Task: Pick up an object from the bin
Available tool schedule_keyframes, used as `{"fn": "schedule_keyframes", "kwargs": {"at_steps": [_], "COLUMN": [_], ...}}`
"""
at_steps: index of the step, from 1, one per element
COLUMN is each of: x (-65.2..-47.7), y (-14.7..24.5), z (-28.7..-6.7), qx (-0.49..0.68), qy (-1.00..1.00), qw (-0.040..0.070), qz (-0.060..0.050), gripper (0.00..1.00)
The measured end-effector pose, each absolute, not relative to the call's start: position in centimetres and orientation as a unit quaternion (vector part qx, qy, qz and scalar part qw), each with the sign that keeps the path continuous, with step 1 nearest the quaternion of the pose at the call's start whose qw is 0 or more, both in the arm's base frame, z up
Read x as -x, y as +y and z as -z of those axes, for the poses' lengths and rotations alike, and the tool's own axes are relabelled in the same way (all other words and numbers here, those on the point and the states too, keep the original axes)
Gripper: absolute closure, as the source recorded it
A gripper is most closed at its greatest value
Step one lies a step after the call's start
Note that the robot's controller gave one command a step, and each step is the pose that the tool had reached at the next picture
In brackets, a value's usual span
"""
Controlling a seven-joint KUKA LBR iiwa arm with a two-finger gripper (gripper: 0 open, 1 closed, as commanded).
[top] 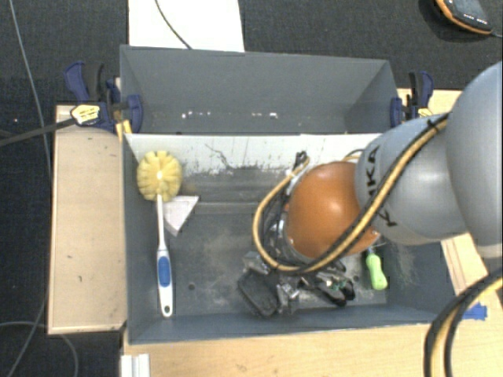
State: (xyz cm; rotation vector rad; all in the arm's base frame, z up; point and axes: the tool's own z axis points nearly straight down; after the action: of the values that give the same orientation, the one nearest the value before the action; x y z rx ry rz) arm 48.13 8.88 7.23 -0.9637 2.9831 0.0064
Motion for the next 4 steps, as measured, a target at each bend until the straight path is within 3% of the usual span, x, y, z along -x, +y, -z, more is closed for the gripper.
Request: {"fn": "schedule_keyframes", "kwargs": {"at_steps": [2, 4], "x": [-47.8, -47.9], "y": [8.9, 8.9], "z": [-9.5, -14.0], "qx": [0.307, 0.307], "qy": [0.952, 0.952], "qw": [-0.003, -0.001], "qz": [-0.003, -0.003], "gripper": [1.0, 1.0]}}
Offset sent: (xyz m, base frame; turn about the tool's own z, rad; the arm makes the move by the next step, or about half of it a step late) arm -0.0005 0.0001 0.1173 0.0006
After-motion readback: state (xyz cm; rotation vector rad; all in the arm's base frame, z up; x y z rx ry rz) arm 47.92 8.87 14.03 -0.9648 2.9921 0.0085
